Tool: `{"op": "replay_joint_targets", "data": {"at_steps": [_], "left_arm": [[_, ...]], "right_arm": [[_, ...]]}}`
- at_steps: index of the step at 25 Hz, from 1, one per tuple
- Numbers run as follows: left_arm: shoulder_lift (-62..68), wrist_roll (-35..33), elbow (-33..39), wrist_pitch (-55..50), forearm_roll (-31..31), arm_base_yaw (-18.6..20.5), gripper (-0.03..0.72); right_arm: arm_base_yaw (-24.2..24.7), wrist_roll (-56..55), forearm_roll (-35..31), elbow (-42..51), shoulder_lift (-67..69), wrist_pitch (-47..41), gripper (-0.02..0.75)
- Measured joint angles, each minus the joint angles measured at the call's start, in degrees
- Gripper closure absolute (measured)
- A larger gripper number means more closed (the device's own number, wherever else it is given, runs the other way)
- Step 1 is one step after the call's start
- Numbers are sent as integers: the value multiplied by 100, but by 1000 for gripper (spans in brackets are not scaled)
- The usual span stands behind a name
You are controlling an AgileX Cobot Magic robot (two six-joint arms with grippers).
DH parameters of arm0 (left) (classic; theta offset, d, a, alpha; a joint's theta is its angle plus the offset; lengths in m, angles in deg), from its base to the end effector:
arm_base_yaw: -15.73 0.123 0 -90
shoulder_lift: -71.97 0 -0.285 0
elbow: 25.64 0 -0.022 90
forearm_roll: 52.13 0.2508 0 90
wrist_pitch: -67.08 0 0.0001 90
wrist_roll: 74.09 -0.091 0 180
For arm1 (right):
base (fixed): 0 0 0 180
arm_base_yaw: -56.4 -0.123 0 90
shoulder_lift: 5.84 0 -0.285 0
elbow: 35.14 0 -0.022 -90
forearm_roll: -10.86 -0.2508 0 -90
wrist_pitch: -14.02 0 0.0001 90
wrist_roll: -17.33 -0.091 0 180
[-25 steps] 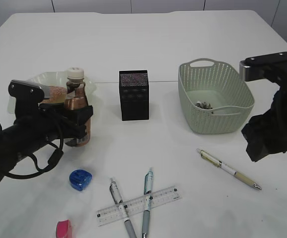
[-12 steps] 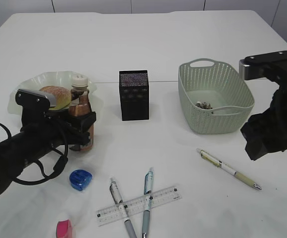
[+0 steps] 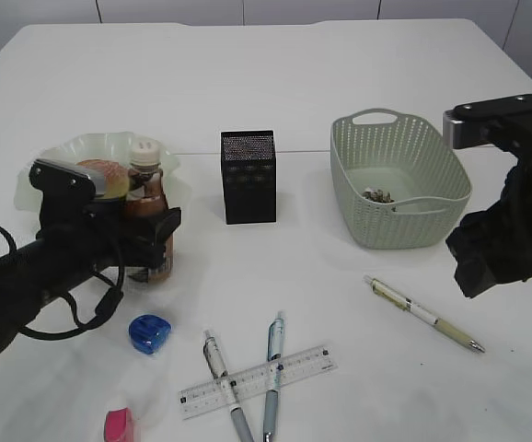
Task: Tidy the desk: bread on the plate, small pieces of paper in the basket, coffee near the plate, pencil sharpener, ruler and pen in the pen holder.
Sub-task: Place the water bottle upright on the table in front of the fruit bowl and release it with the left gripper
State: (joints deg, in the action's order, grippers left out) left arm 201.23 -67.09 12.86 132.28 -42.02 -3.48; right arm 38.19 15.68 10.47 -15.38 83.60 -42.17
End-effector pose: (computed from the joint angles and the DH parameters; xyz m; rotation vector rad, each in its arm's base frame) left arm 0.3187 -0.1264 0.0831 0.3737 1.7735 -0.4166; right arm 0.2508 0.0830 0.2582 -0.4119 2.8611 0.0726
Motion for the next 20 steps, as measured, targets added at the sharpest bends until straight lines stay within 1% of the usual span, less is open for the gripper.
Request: {"op": "replay_joint_targets", "data": {"at_steps": [3,13,20], "left_arm": [[-207,-162,0,20,0,0,143],[-929,-213,11,32,46,0,139],[-2041,-227,84,32,114,0,139]], "right_arm": [[0,0,0,0,0,0,279],[0,0,0,0,0,0,279],[0,0,0,0,0,6,280]]}}
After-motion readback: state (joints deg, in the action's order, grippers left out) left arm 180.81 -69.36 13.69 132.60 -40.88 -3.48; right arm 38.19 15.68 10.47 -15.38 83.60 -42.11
